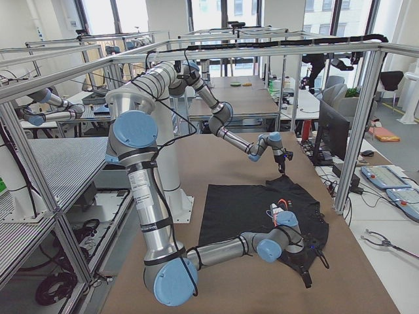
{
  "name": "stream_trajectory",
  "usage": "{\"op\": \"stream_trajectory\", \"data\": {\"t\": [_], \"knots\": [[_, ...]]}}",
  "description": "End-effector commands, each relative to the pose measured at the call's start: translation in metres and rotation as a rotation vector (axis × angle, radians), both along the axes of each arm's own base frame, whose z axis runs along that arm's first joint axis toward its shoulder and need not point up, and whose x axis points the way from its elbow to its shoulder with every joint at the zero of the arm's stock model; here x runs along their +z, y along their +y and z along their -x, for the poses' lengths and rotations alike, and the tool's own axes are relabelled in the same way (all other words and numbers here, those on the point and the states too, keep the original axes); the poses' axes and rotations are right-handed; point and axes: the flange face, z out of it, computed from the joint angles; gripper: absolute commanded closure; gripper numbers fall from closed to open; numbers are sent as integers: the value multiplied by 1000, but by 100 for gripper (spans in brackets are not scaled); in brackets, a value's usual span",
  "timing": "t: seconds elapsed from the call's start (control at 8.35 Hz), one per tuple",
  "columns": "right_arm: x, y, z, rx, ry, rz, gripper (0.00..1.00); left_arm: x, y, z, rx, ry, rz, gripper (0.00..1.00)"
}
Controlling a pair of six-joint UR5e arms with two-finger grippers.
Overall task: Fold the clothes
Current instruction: 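Grasp the sleeve nearest the left gripper and fold it onto the shirt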
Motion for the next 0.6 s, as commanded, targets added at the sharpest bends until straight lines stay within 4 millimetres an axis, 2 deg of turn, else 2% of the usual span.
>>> {"op": "stream_trajectory", "data": {"t": [0.0, 0.24, 0.36, 0.48], "knots": [[0, 1, 1, -3, -1, 1, 6, -52, 10, -18, -68, 103, 73, 100], [1, 1, 2, -4, 0, 2, 6, -101, 24, -58, -104, 159, 111, 100], [1, 1, 2, -4, 0, 2, 6, -125, 39, -86, -120, 152, 131, 100], [1, 2, 4, -7, 1, 3, 6, -140, 49, -102, -125, 143, 135, 100]]}}
